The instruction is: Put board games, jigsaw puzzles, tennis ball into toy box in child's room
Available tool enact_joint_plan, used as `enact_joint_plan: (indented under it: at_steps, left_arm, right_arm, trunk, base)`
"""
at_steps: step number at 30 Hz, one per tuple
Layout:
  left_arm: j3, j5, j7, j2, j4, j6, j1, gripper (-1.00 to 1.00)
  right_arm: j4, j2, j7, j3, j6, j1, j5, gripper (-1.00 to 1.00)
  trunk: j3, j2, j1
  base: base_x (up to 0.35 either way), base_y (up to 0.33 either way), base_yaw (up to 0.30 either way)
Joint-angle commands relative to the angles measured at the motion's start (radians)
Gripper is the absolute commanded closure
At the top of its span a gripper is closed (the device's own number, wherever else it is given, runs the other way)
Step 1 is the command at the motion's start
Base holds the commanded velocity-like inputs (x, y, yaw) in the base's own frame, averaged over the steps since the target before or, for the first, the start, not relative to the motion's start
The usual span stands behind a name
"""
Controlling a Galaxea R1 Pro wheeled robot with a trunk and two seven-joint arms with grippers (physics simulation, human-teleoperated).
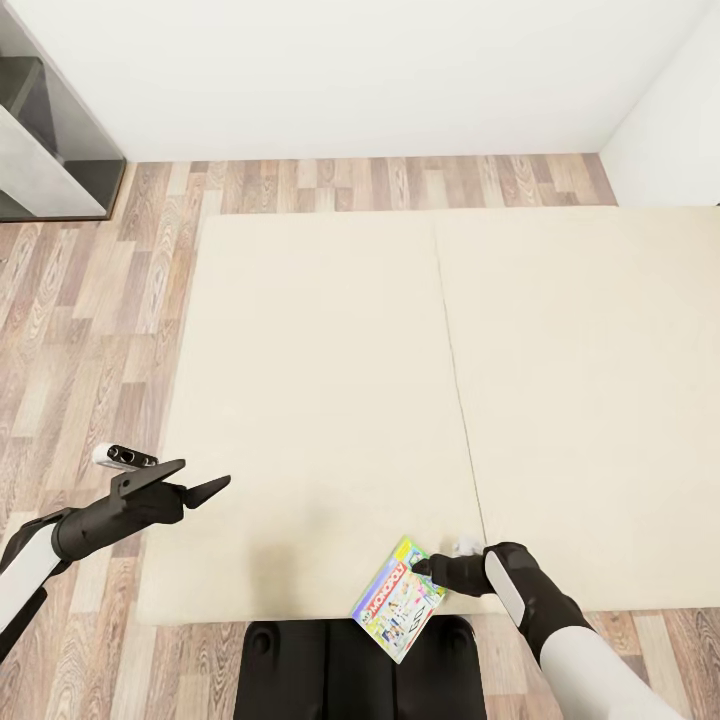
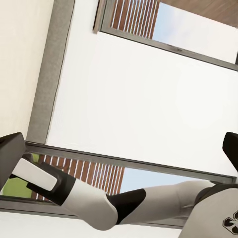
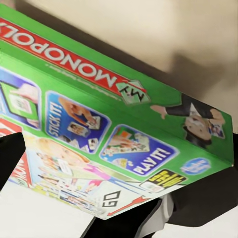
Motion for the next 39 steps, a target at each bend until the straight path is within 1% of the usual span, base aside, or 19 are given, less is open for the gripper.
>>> enact_joint_plan:
  at_steps: [1,12,15,17,21,25,30,32,39]
  left_arm:
    - [-0.002,0.003,-0.002,0.001,0.000,0.005,-0.001,-1.00]
    - [-0.002,0.004,-0.002,0.002,0.001,0.005,-0.001,-1.00]
    - [-0.002,0.004,-0.003,0.002,0.001,0.005,-0.001,-1.00]
    - [-0.002,0.004,-0.002,0.002,0.001,0.005,-0.001,-1.00]
    - [-0.002,0.005,-0.002,0.001,0.001,0.005,-0.001,-1.00]
    - [-0.002,0.005,-0.002,0.001,0.001,0.005,-0.001,-1.00]
    - [-0.002,0.005,-0.002,0.001,0.000,0.005,-0.001,-1.00]
    - [-0.002,0.004,-0.002,0.001,0.001,0.005,-0.001,-1.00]
    - [-0.002,0.004,-0.001,0.000,0.001,0.005,-0.001,-1.00]
  right_arm:
    - [-0.001,0.001,0.005,-0.003,0.005,0.000,0.003,-1.00]
    - [-0.005,0.008,0.014,-0.003,0.005,0.000,0.003,-1.00]
    - [-0.008,0.018,0.047,-0.003,0.003,0.000,0.003,-1.00]
    - [-0.011,0.030,0.077,-0.003,0.002,0.000,0.003,-1.00]
    - [-0.013,0.039,0.097,-0.003,0.001,0.000,0.003,-1.00]
    - [-0.016,0.044,0.101,-0.003,-0.001,0.000,0.003,-1.00]
    - [-0.017,0.078,0.103,-0.001,-0.006,0.000,0.004,-1.00]
    - [-0.022,0.087,0.102,0.000,-0.010,-0.001,0.004,-1.00]
    - [-0.060,0.096,0.102,0.001,-0.013,-0.001,0.004,-1.00]
  trunk:
    - [-0.001,-0.002,0.001]
    - [-0.001,-0.002,0.001]
    - [-0.001,-0.002,0.001]
    - [-0.001,-0.002,0.001]
    - [-0.001,-0.002,0.001]
    - [-0.001,-0.002,0.001]
    - [-0.001,-0.002,0.001]
    - [-0.001,-0.002,0.001]
    - [-0.001,-0.002,0.001]
  base:
    - [0.000,0.000,0.000]
    - [0.000,0.000,0.000]
    - [0.000,0.000,0.000]
    - [0.000,0.000,0.000]
    - [0.000,0.000,0.000]
    - [0.000,0.000,0.000]
    - [0.000,0.000,0.000]
    - [0.000,0.000,0.000]
    - [0.000,0.000,0.000]
